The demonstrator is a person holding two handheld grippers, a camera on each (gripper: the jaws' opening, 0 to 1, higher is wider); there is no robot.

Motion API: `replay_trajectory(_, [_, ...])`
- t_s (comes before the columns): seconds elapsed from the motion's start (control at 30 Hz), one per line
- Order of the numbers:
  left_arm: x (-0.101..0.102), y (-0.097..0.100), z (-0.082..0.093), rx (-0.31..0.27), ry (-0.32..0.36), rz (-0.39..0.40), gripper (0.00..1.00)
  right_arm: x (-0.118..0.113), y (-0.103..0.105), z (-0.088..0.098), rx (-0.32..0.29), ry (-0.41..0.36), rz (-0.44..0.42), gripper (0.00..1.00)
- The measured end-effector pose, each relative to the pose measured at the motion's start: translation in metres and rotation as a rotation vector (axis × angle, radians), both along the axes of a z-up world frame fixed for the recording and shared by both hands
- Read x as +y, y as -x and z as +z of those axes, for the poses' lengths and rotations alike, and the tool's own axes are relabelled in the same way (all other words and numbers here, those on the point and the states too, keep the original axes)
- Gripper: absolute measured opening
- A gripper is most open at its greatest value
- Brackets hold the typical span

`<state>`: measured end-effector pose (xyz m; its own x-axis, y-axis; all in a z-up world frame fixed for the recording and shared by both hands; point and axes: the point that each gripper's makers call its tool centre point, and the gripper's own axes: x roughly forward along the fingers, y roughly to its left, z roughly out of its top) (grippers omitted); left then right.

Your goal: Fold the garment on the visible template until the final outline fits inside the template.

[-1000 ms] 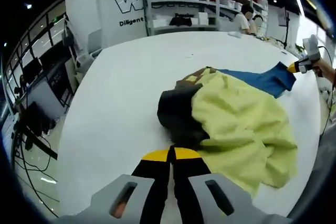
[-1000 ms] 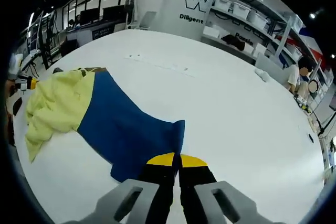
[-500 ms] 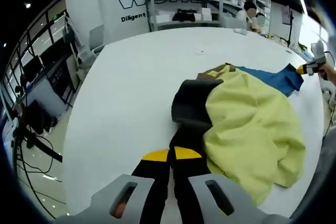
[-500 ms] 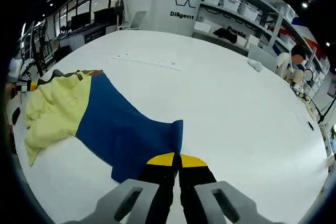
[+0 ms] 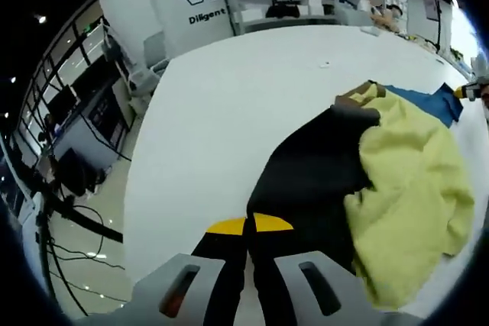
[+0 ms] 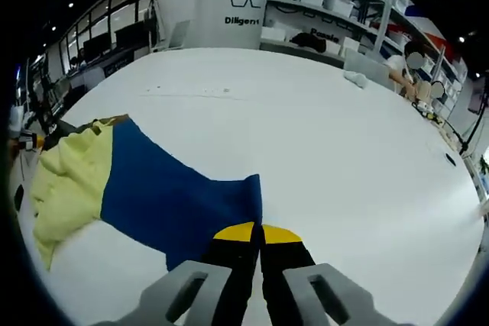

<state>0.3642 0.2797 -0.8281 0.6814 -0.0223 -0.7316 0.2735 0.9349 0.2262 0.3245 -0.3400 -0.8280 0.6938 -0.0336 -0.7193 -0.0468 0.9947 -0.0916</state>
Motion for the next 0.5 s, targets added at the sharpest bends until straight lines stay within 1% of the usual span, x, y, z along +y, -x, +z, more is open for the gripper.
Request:
replay_trajectory(0.03, [0.005,-0.002,0.0,0.0,-0.038,0.002,0.0,-0.001,0.0,0.0,-0.002,-0.001,-0.007,0.0])
replay_trajectory(0.07, [0.011,-0.005,0.0,-0.003,-0.094,-0.002,0.0,-0.004,-0.001,-0.002,-0.002,-0.003,-0.017,0.0])
replay_trajectory(0.1, [0.018,-0.007,-0.002,0.011,-0.148,0.003,0.0,-0.006,-0.001,-0.004,0.005,0.001,-0.019,0.0])
replay_trajectory(0.13, [0.018,-0.009,-0.004,0.014,-0.152,0.006,0.0,-0.009,-0.001,-0.007,0.014,0.005,-0.023,0.0])
replay_trajectory(0.2, [0.018,-0.016,-0.005,0.003,-0.137,0.002,0.0,-0.011,-0.001,-0.01,0.02,0.004,-0.03,0.0])
replay_trajectory(0.23, [0.02,-0.019,-0.007,0.003,-0.126,0.013,0.0,-0.012,-0.002,-0.011,0.018,0.001,-0.03,0.0])
replay_trajectory(0.33, [0.024,-0.023,-0.011,0.019,-0.127,0.025,0.0,-0.013,-0.005,-0.013,0.011,-0.005,-0.035,0.0])
replay_trajectory(0.4, [0.028,-0.026,-0.012,0.019,-0.155,0.029,0.0,-0.015,-0.007,-0.017,0.014,-0.024,-0.046,0.0])
replay_trajectory(0.43, [0.029,-0.029,-0.012,0.019,-0.18,0.013,0.0,-0.016,-0.008,-0.018,0.012,-0.038,-0.057,0.0])
replay_trajectory(0.47, [0.032,-0.031,-0.015,0.036,-0.209,0.001,0.01,-0.017,-0.009,-0.019,0.011,-0.046,-0.063,0.0])
replay_trajectory(0.5, [0.034,-0.031,-0.016,0.046,-0.212,0.008,0.01,-0.018,-0.01,-0.02,0.011,-0.048,-0.067,0.0])
